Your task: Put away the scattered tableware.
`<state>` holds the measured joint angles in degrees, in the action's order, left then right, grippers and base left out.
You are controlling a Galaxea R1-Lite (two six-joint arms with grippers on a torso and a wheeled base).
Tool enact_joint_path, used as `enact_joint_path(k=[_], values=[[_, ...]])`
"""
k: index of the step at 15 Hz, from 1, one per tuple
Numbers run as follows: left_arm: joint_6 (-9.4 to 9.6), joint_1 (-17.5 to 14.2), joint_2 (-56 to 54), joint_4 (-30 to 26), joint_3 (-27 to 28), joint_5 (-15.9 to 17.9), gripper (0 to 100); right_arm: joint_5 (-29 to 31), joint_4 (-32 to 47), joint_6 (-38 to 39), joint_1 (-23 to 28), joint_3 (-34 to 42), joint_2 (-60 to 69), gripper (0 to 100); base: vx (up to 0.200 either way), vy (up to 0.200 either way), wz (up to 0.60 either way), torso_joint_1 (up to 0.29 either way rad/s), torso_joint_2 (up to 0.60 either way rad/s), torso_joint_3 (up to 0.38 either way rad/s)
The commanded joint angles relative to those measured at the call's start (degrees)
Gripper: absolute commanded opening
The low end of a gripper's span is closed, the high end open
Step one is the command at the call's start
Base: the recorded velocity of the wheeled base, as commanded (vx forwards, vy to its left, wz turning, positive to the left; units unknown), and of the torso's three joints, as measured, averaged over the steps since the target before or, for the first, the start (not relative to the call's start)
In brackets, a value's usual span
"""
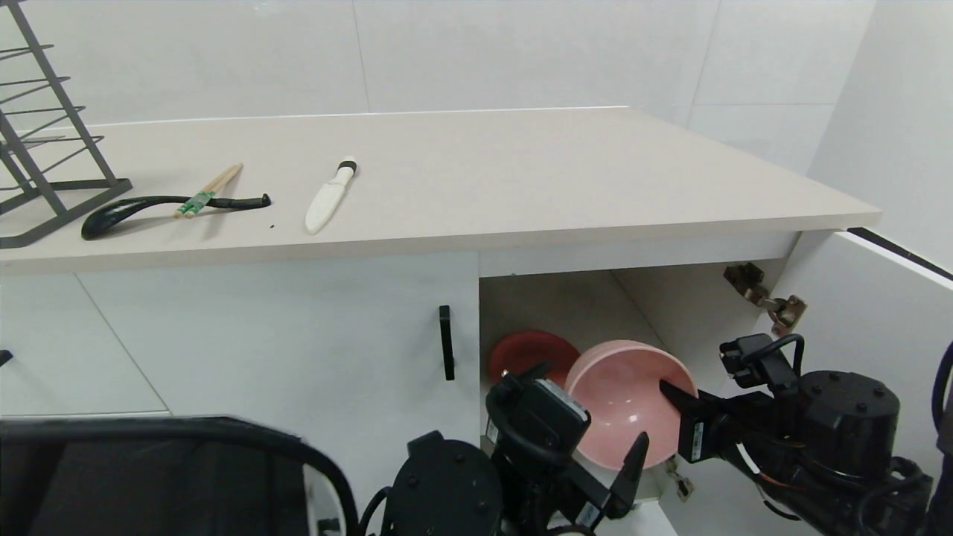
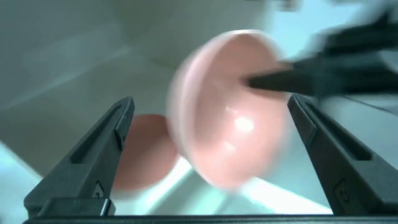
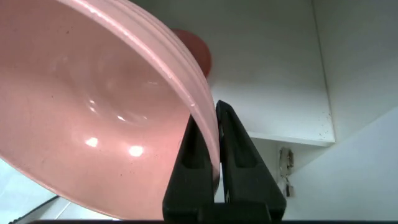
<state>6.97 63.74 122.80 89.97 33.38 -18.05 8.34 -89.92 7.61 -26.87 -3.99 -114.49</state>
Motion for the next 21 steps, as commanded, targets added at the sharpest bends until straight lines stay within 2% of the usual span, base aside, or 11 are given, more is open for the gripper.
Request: enact_joint_path(k=[1, 6, 8, 10, 12, 15, 16, 17, 18, 20, 21], values=[[-0.03, 1.82, -7.92, 0.03, -7.71, 0.56, 100, 0.01, -0.08, 2.06, -0.82, 0.03, 2.87, 0, 0.0, 0.0, 0.0, 0.0, 0.0, 0.0], [0.06, -1.08, -20.75, 0.03, -21.6, 9.88, 100, -0.08, -0.08, 9.44, -7.23, 0.91, 7.71, 0, 0.0, 0.0, 0.0, 0.0, 0.0, 0.0], [1.2, -6.44, -28.49, 0.03, -29.77, 18.67, 100, -0.08, -0.08, 14.45, -10.31, 1.0, 4.1, 0, 0.0, 0.0, 0.0, 0.0, 0.0, 0.0], [0.94, -10.04, -30.95, 0.03, -33.38, 25.0, 100, 0.01, -0.08, 17.97, -10.31, 0.47, 2.08, 0, 0.0, 0.0, 0.0, 0.0, 0.0, 0.0], [0.85, -11.98, -31.83, 0.03, -33.29, 26.14, 100, 0.01, -0.08, 20.43, -10.57, 0.56, 1.55, 0, 0.0, 0.0, 0.0, 0.0, 0.0, 0.0], [0.85, -22.0, -38.51, 0.03, -33.29, 45.21, 100, 0.01, -0.08, 27.73, -10.75, 0.21, 0.15, 0, 0.0, 0.0, 0.0, 0.0, 0.0, 0.0], [0.85, -24.19, -39.3, 0.03, -33.38, 49.52, 100, 0.01, -0.08, 28.16, -10.75, -0.14, -0.82, 0, 0.0, 0.0, 0.0, 0.0, 0.0, 0.0], [2.17, -25.86, -39.91, -1.28, -33.38, 53.56, 100, 0.01, -0.08, 28.25, -10.66, -1.64, -3.46, 0, 0.0, 0.0, 0.0, 0.0, 0.0, 0.0], [3.49, -26.04, -40.18, -2.95, -33.38, 53.47, 100, 0.01, -0.08, 28.34, -10.66, -2.25, -4.42, 0, 0.0, 0.0, 0.0, 0.0, 0.0, 0.0], [10.08, -27.01, -43.08, -11.48, -33.38, 53.39, 100, -0.08, -0.08, 28.25, -10.49, -3.4, -7.32, 0, 0.0, 0.0, 0.0, 0.0, 0.0, 0.0], [11.13, -28.5, -45.19, -15.17, -33.38, 53.39, 100, -0.08, -0.08, 27.99, -10.49, -4.01, -8.2, 0, 0.0, 0.0, 0.0, 0.0, 0.0, 0.0]])
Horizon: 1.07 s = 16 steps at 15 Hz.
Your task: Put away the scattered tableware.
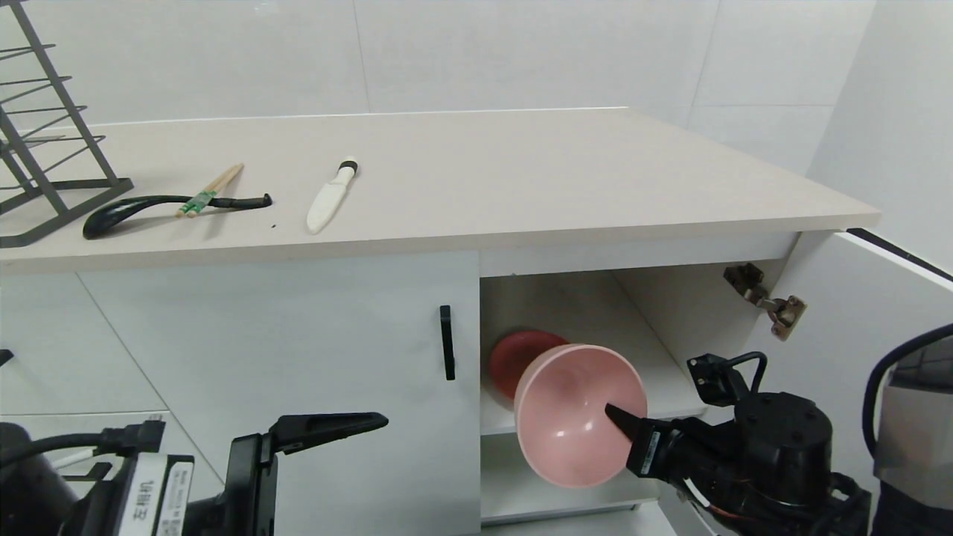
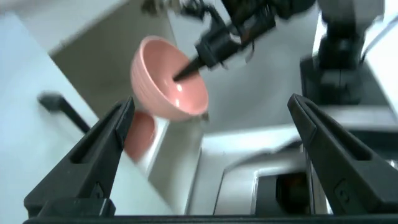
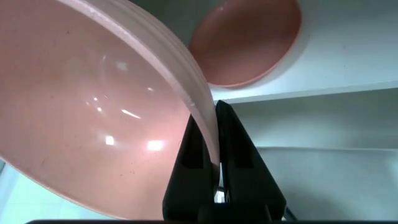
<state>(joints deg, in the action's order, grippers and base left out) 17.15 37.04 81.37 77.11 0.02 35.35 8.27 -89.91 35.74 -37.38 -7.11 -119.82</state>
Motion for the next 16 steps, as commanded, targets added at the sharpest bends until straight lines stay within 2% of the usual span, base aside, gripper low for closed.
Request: enact_joint_path(k=[1, 2, 4, 5, 6, 7, 9, 11, 12, 13, 14, 16], values=[[1.3, -2.93, -6.14, -6.18, -0.02, -0.02, 100, 0.0, -0.09, -0.41, 0.02, -1.68, -3.75, 0, 0.0, 0.0, 0.0, 0.0, 0.0, 0.0], [1.3, -4.08, -12.11, -14.79, -0.02, -0.02, 100, 0.0, -0.09, -0.59, -0.07, -2.91, -4.81, 0, 0.0, 0.0, 0.0, 0.0, 0.0, 0.0], [0.6, -4.78, -20.64, -24.9, -0.02, 0.07, 100, 0.0, -0.09, -0.67, 0.02, -3.53, -5.25, 0, 0.0, 0.0, 0.0, 0.0, 0.0, 0.0], [-0.37, -6.89, -29.08, -33.95, -0.02, 0.07, 100, 0.0, -0.09, -3.14, 0.46, -3.88, -5.69, 0, 0.0, 0.0, 0.0, 0.0, 0.0, 0.0], [-1.16, -8.29, -32.33, -36.5, -0.02, 0.07, 100, 0.0, -0.09, -4.37, 0.99, -4.23, -6.13, 0, 0.0, 0.0, 0.0, 0.0, 0.0, 0.0], [-2.65, -10.14, -35.58, -38.26, -0.02, 0.07, 100, 0.0, -0.09, -5.51, 1.17, -4.85, -6.3, 0, 0.0, 0.0, 0.0, 0.0, 0.0, 0.0], [-7.48, -13.92, -41.21, -38.61, -0.02, 0.07, 100, 0.0, -0.09, -8.76, 2.13, -6.34, -7.27, 0, 0.0, 0.0, 0.0, 0.0, 0.0, 0.0], [-10.38, -15.59, -42.96, -38.61, -0.02, 0.07, 100, 0.0, -0.09, -9.99, 3.1, -7.83, -7.97, 0, 0.0, 0.0, 0.0, 0.0, 0.0, 0.0], [-13.46, -16.2, -44.02, -38.7, -0.02, 0.07, 100, -0.18, -0.09, -9.99, 3.89, -9.33, -8.76, 0, 0.0, 0.0, 0.0, 0.0, 0.0, 0.0], [-14.95, -16.2, -44.11, -38.79, -0.02, 0.07, 100, -0.44, -0.09, -10.08, 4.24, -10.12, -9.03, 0, 0.0, 0.0, 0.0, 0.0, 0.0, 0.0], [-17.59, -16.29, -44.19, -38.79, -0.02, 0.07, 100, -2.29, -0.09, -10.25, 5.56, -12.4, -9.91, 0, 0.0, 0.0, 0.0, 0.0, 0.0, 0.0], [-18.82, -17.61, -45.07, -38.87, -0.02, 0.07, 100, -4.93, -0.09, -10.78, 7.41, -14.95, -12.19, 0, 0.0, 0.0, 0.0, 0.0, 0.0, 0.0]])
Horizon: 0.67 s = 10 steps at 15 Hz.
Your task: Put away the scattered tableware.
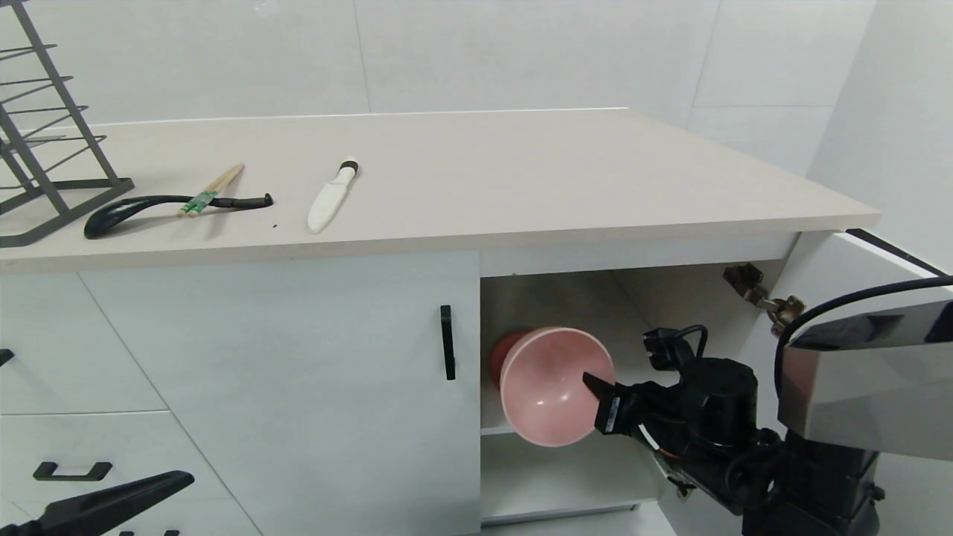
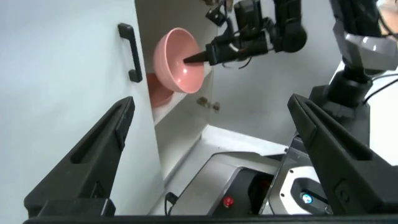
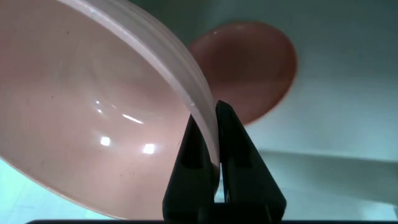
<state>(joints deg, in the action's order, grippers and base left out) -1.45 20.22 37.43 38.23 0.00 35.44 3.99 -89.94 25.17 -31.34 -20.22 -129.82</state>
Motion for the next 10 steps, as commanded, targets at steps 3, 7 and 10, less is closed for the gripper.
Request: enact_joint_path(k=[3, 7, 10], values=[[-0.4, -1.33, -0.86, -0.09, 0.09, 0.16, 100, -1.53, -0.06, -6.45, 4.97, -5.0, -7.38, 0, 0.0, 0.0, 0.0, 0.0, 0.0, 0.0], [-0.13, -1.24, 4.85, 0.44, 3.69, 0.25, 100, -2.76, 9.35, -6.72, 6.47, -15.81, -7.73, 0, 0.0, 0.0, 0.0, 0.0, 0.0, 0.0], [-0.13, -1.15, 8.37, 0.79, 6.06, 0.25, 100, -2.93, 15.76, -7.6, 6.21, -21.79, -7.82, 0, 0.0, 0.0, 0.0, 0.0, 0.0, 0.0]])
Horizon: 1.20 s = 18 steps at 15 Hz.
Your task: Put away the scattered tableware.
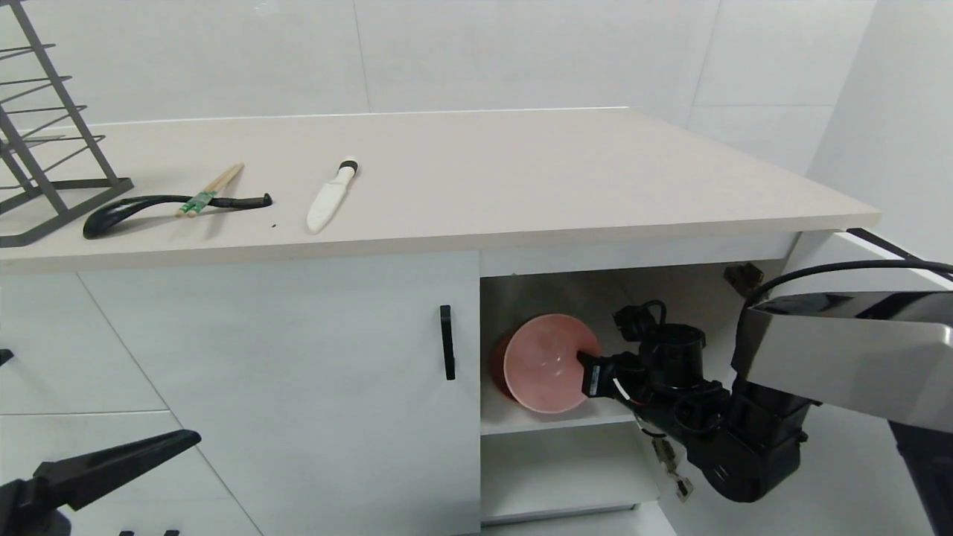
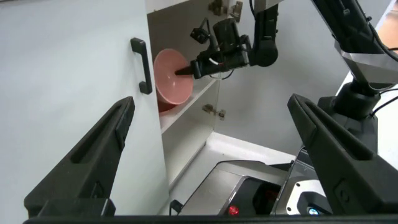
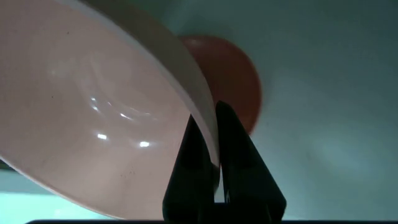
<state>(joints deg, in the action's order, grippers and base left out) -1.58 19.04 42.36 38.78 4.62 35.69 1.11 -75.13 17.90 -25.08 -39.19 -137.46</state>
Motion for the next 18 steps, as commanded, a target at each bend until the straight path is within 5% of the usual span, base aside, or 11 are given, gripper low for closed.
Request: enact_joint_path(k=[1, 10, 18], values=[[-0.09, -0.06, 5.1, 1.3, 2.59, -0.1, 100, -0.41, 2.01, -0.93, -0.06, -4.66, -0.26, 0, 0.0, 0.0, 0.0, 0.0, 0.0, 0.0], [-0.09, -0.15, 6.77, 4.38, 1.8, -0.1, 100, -1.02, 11.32, -1.11, 0.47, -9.23, -0.79, 0, 0.0, 0.0, 0.0, 0.0, 0.0, 0.0], [-0.09, 0.03, 6.68, 4.38, 1.53, -0.19, 100, -0.85, 10.97, -1.2, 0.82, -10.9, -4.31, 0, 0.0, 0.0, 0.0, 0.0, 0.0, 0.0]])
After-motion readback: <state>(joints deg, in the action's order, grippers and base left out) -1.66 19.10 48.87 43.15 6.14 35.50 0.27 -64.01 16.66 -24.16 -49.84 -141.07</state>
